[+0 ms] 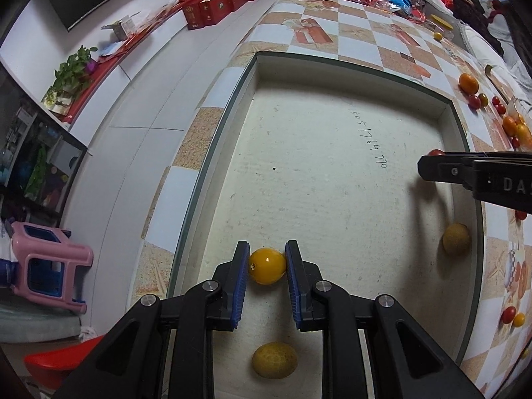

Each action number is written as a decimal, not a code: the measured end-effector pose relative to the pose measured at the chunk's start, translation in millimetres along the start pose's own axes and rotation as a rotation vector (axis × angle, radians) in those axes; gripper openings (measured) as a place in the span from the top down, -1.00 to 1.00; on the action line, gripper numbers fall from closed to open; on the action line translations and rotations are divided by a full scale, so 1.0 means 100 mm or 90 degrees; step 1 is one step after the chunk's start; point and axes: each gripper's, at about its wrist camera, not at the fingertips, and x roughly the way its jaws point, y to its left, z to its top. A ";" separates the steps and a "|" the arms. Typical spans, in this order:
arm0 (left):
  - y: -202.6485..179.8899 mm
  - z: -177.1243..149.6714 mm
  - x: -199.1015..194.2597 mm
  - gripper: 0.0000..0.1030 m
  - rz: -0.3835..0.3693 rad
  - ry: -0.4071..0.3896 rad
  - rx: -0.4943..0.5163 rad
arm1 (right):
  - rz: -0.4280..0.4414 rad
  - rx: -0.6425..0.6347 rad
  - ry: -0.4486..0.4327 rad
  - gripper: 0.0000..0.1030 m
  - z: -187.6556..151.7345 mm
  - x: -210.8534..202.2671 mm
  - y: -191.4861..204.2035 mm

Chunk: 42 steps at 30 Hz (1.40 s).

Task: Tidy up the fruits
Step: 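Carry both tomatoes into the white tray and open both tools, then move both open tools back over the table fruits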

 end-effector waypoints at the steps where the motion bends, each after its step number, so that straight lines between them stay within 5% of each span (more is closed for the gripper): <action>1: 0.00 0.00 0.00 0.52 0.004 -0.001 0.004 | -0.004 -0.004 0.002 0.56 -0.01 0.01 0.01; 2: -0.02 0.00 0.00 0.32 0.014 -0.002 0.009 | -0.007 -0.006 0.004 0.56 -0.01 0.03 0.03; 3: -0.03 0.00 -0.01 -0.21 0.024 -0.007 0.012 | -0.007 -0.007 0.006 0.55 -0.01 0.04 0.03; 5: -0.03 -0.02 -0.05 -0.47 0.027 -0.025 0.010 | -0.010 -0.010 0.002 0.54 -0.01 0.06 0.06; 7: -0.04 -0.02 -0.05 -0.47 0.026 -0.022 0.019 | -0.010 -0.018 0.002 0.45 -0.01 0.07 0.08; 11: -0.07 -0.04 -0.01 -0.47 0.030 -0.010 0.025 | -0.011 -0.039 0.003 -0.31 0.01 0.09 0.17; 14: -0.07 -0.03 -0.01 -0.47 0.028 -0.007 0.025 | 0.014 -0.031 -0.011 -0.56 0.02 0.03 0.18; 27: -0.23 0.03 -0.10 -0.47 0.029 -0.010 0.050 | 0.004 0.052 -0.078 -0.73 0.05 -0.41 -0.19; 42: -0.98 0.06 -0.47 -0.47 -0.035 -0.034 0.167 | -0.022 0.214 -0.103 -0.74 -0.57 -0.94 -1.06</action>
